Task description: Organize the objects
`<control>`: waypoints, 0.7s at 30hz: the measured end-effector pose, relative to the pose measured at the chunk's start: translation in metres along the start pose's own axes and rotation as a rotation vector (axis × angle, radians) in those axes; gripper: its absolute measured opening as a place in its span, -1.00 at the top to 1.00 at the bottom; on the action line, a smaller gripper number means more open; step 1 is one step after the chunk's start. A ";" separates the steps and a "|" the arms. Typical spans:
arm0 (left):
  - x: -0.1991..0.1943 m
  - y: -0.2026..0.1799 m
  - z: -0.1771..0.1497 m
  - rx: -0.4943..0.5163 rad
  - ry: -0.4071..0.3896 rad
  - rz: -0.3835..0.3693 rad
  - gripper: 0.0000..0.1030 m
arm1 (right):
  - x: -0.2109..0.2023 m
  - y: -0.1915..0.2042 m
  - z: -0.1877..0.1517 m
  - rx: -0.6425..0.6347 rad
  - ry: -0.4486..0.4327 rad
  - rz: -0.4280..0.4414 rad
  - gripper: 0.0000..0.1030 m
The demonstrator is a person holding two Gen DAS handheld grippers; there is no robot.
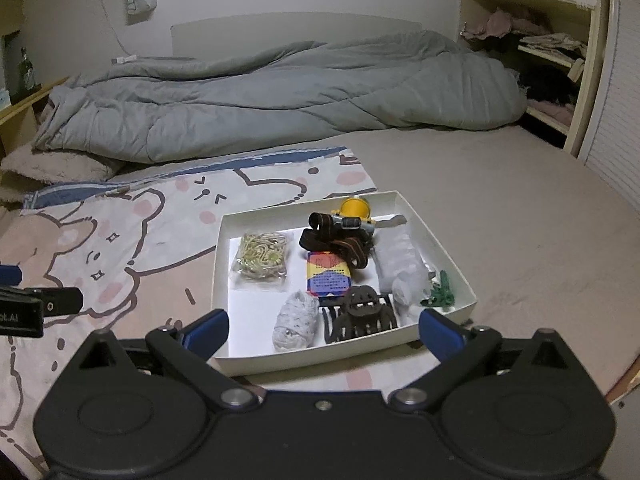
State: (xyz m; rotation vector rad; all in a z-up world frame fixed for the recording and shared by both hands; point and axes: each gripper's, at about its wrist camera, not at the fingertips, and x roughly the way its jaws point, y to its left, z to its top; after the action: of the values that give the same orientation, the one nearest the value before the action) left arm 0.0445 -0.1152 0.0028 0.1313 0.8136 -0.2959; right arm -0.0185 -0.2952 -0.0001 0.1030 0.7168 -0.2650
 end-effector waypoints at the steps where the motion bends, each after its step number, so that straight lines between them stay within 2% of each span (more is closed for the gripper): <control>1: 0.000 0.001 0.000 -0.001 0.000 -0.002 -1.00 | 0.000 0.000 -0.001 0.006 0.000 -0.011 -0.98; 3: -0.001 0.001 -0.001 0.002 -0.002 -0.002 -1.00 | 0.001 0.000 -0.001 0.011 -0.005 -0.035 -0.98; 21: 0.002 0.001 -0.004 0.032 -0.001 0.022 -1.00 | 0.000 0.000 -0.003 0.010 0.004 -0.006 -0.98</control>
State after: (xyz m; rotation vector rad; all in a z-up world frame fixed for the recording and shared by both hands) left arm 0.0431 -0.1133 -0.0011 0.1699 0.8058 -0.2879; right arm -0.0200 -0.2944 -0.0022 0.1113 0.7202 -0.2741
